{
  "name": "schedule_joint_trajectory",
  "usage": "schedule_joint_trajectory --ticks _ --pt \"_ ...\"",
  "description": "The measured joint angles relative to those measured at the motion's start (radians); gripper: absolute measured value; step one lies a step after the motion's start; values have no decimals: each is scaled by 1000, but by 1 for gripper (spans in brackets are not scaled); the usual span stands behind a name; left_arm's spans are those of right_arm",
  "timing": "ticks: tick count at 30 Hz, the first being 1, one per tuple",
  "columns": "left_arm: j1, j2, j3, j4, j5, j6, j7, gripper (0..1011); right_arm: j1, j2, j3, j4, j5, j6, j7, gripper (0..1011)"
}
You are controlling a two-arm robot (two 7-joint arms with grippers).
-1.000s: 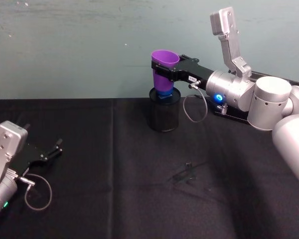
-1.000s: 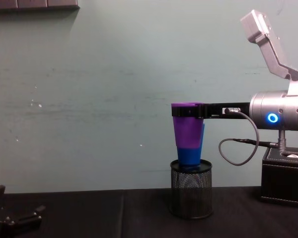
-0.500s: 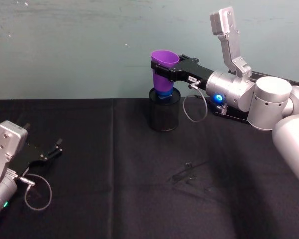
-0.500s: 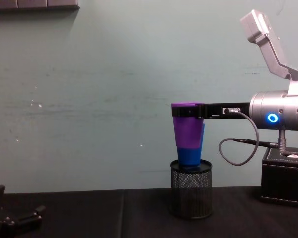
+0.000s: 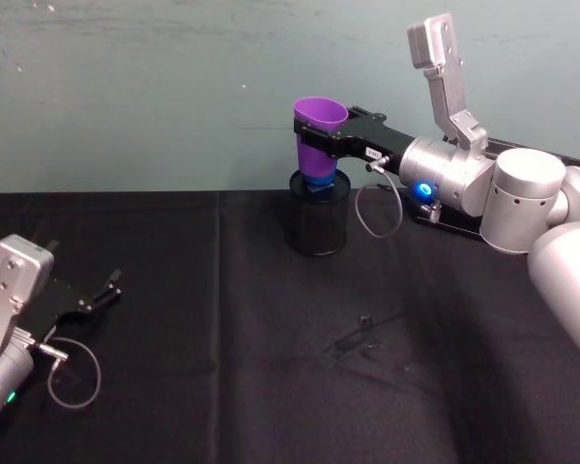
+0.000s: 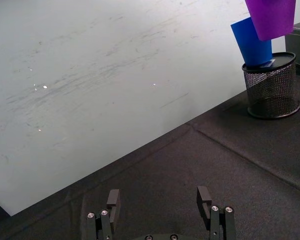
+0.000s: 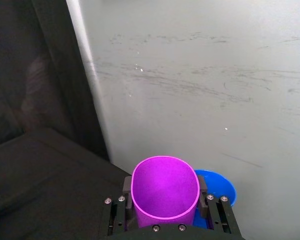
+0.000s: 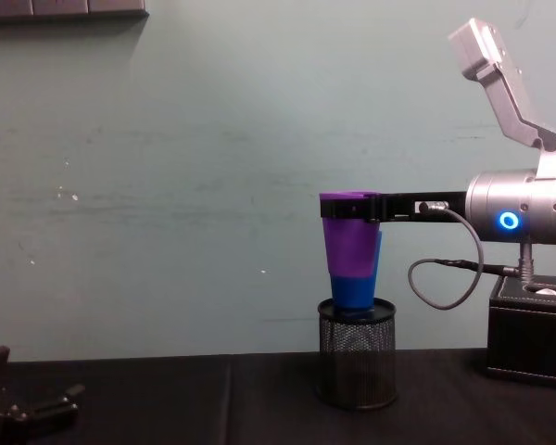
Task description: Pick up one cup with a gripper and tap it against the other cup.
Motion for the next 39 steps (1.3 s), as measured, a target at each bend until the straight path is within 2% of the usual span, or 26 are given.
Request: schedule_joint_trajectory --ticks 25,39 --pt "0 0 0 0 0 0 0 1000 -3 2 3 -7 3 0 11 715" --pt "0 0 0 0 0 0 0 1000 -78 49 -1 -134 60 49 63 715"
